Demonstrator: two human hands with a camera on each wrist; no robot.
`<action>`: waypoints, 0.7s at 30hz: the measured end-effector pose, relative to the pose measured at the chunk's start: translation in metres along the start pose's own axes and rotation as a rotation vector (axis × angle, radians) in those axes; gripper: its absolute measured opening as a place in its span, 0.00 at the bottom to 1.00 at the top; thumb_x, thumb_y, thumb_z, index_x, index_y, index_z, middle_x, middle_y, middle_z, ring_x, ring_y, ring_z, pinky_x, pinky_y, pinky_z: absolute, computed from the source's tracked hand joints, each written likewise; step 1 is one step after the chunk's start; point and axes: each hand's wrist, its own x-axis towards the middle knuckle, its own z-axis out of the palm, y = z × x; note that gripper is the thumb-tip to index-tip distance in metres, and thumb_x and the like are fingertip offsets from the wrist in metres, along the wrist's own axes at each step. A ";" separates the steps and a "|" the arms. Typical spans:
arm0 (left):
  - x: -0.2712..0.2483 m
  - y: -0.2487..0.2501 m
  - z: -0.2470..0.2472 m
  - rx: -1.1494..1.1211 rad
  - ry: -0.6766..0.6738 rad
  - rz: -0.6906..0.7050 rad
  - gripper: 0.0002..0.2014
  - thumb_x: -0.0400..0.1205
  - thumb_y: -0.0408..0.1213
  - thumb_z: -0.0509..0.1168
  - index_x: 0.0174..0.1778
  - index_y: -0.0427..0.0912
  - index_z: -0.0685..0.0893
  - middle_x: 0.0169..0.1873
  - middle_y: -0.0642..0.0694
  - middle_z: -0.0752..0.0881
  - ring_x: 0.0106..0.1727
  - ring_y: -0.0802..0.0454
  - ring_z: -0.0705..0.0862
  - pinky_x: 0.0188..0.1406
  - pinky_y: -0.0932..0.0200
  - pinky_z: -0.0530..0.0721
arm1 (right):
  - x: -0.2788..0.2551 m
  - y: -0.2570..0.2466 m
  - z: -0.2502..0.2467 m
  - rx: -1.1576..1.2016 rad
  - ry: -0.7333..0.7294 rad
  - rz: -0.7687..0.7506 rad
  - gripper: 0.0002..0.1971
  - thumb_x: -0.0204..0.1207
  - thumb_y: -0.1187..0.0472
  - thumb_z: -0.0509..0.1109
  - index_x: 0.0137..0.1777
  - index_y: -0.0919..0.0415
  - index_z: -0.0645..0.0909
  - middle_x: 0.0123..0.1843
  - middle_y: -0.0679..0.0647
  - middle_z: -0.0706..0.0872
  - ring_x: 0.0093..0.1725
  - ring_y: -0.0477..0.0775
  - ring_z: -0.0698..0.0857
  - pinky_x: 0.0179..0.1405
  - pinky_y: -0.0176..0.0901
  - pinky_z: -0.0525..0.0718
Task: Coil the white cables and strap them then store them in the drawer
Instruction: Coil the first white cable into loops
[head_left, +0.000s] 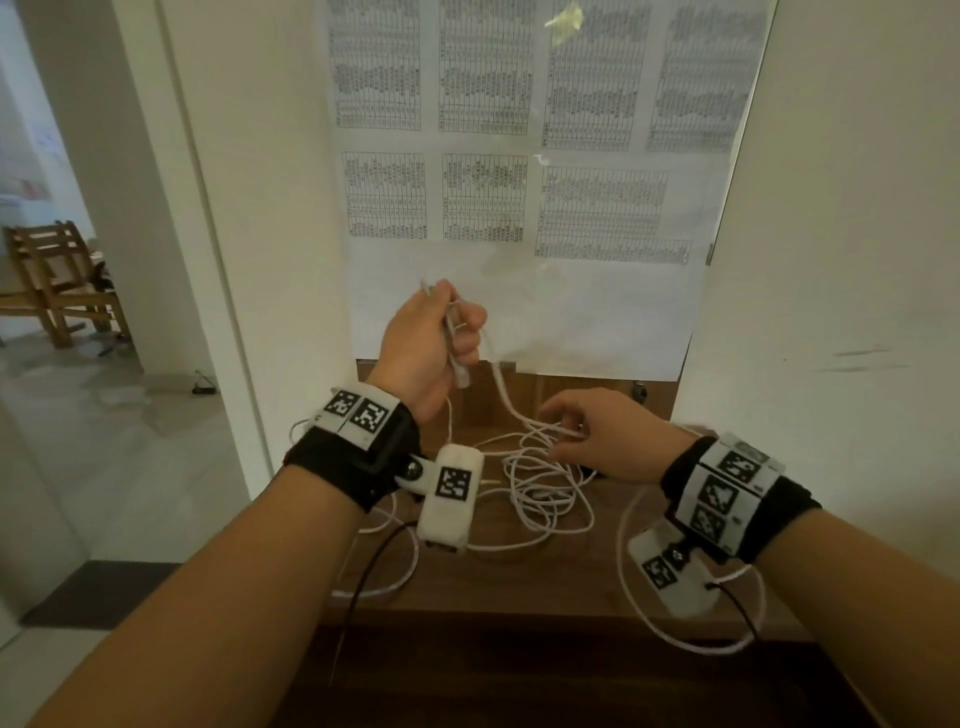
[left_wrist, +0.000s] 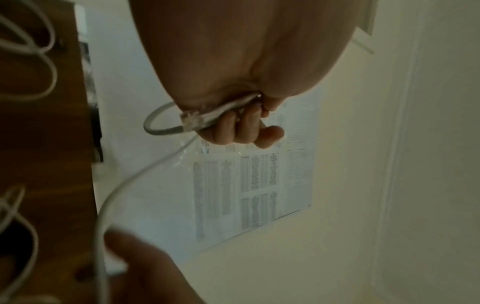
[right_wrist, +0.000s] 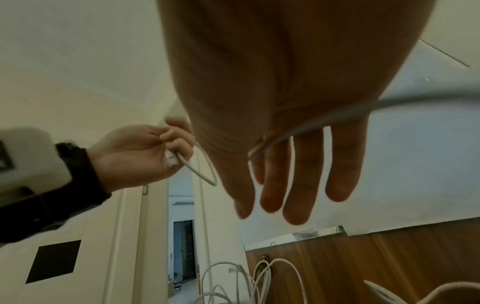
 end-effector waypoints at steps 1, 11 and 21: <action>0.000 -0.001 -0.001 0.100 0.013 0.033 0.11 0.93 0.41 0.49 0.45 0.44 0.69 0.28 0.47 0.84 0.22 0.55 0.74 0.23 0.63 0.69 | -0.001 -0.001 -0.001 0.002 0.028 -0.033 0.16 0.81 0.51 0.73 0.67 0.50 0.84 0.44 0.36 0.82 0.43 0.37 0.81 0.48 0.40 0.80; -0.022 -0.041 0.013 0.747 -0.202 0.009 0.15 0.92 0.38 0.53 0.43 0.40 0.80 0.25 0.51 0.82 0.22 0.60 0.80 0.27 0.65 0.78 | 0.007 -0.011 -0.018 0.262 0.259 -0.248 0.04 0.79 0.56 0.75 0.49 0.48 0.92 0.41 0.40 0.90 0.41 0.38 0.87 0.44 0.32 0.82; -0.027 -0.032 0.019 0.318 -0.282 -0.311 0.26 0.90 0.54 0.51 0.26 0.46 0.69 0.17 0.51 0.60 0.16 0.55 0.54 0.20 0.63 0.51 | 0.013 -0.018 -0.012 0.414 0.297 -0.174 0.11 0.84 0.46 0.66 0.57 0.50 0.82 0.51 0.44 0.87 0.45 0.35 0.82 0.45 0.26 0.76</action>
